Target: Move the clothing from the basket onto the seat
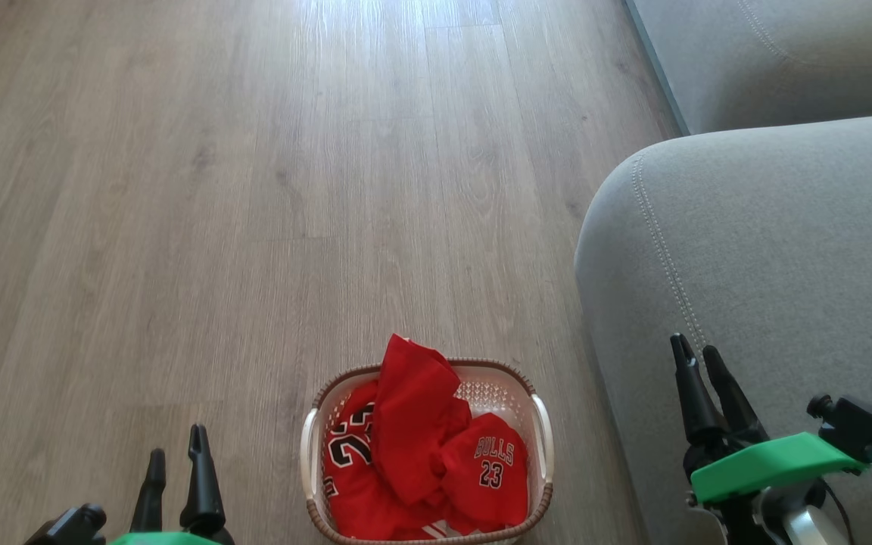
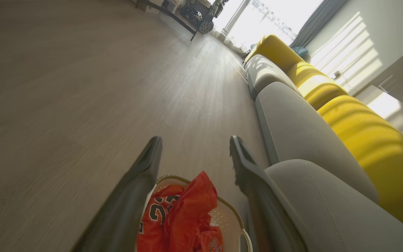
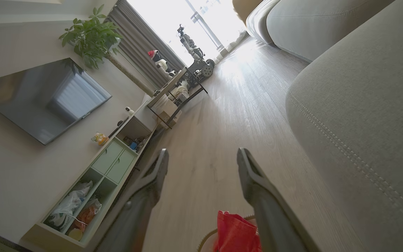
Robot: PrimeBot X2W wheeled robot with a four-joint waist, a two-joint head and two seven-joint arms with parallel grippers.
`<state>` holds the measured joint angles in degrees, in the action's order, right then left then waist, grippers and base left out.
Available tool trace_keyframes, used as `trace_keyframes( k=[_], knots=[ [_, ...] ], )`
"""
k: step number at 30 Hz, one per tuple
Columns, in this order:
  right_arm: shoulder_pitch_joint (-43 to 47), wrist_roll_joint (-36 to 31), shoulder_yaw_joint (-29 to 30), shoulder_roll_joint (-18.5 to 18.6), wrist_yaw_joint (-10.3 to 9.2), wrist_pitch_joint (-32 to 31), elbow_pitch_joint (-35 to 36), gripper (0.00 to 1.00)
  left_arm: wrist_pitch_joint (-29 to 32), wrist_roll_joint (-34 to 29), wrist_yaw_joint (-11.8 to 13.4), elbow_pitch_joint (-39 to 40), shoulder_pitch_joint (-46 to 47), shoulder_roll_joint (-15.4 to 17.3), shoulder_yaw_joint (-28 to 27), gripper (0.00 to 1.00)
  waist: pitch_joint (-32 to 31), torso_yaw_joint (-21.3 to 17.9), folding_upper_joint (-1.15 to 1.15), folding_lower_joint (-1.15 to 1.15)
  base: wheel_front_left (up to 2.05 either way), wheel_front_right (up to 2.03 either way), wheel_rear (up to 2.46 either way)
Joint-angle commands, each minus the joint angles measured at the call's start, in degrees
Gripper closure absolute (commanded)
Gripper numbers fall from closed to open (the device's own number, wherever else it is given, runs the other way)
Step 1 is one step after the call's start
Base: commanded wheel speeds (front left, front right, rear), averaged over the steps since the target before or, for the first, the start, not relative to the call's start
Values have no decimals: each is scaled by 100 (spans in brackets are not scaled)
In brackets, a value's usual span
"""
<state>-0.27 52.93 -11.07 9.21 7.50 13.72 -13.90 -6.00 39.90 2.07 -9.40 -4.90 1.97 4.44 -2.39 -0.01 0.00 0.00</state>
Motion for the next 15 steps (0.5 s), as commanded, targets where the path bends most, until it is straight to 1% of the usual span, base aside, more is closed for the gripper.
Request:
trace_keyframes(
  k=[1,15],
  knots=[
    [-94,-195,14,3,-1,62,169,0,-82,-177,23,180,84,84,-99,0,-1,2,0,0,0,0,0],
    [-45,-1468,213,-180,-1,81,60,0,-317,-1219,103,103,-22,109,-54,0,-23,14,0,0,0,0,0]
  ],
)
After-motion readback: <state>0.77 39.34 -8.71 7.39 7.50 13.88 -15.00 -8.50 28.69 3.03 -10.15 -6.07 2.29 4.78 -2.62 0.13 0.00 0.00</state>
